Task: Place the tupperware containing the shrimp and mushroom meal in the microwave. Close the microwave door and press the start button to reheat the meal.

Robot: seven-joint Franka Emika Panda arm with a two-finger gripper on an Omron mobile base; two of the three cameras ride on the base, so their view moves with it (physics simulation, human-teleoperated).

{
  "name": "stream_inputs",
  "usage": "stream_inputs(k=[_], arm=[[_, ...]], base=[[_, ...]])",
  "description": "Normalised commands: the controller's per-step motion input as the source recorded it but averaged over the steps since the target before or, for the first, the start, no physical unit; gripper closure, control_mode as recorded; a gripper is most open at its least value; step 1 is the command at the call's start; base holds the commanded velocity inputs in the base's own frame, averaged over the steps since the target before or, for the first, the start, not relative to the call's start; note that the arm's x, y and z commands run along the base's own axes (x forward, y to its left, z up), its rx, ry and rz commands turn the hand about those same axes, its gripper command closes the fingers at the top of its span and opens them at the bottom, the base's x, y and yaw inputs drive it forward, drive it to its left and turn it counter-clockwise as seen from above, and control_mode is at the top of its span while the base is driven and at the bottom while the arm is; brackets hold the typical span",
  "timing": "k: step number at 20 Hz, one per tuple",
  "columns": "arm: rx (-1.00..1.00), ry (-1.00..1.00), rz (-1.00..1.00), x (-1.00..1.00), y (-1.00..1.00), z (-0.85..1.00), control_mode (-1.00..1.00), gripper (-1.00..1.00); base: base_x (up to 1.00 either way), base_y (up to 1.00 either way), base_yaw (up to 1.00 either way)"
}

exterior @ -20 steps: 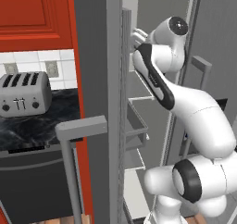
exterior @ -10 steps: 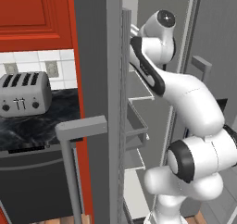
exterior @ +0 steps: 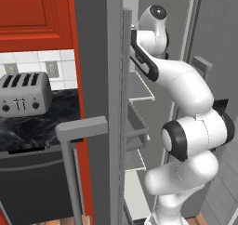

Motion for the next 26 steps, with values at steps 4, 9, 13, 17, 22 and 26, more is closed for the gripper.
stream_inputs(k=[4, 9, 13, 17, 22, 26], arm=[[0.00, 0.06, 0.00, 0.47, 0.04, -0.02, -1.00, -1.00], [-0.01, 0.07, 0.00, 0.45, 0.09, -0.09, -1.00, -1.00], [-0.03, 0.06, 0.00, 0.42, 0.14, -0.15, -1.00, -1.00], [-0.03, 0.02, 0.00, 0.38, 0.17, -0.17, -1.00, -1.00], [-0.01, 0.01, 0.00, 0.37, 0.13, -0.12, -1.00, -1.00], [0.00, 0.00, 0.00, 0.33, 0.10, -0.08, -1.00, -1.00]], base=[[0.00, 0.00, 0.00], [0.00, 0.00, 0.00], [0.00, 0.00, 0.00], [0.00, 0.00, 0.00], [0.00, 0.00, 0.00], [0.00, 0.00, 0.00]])
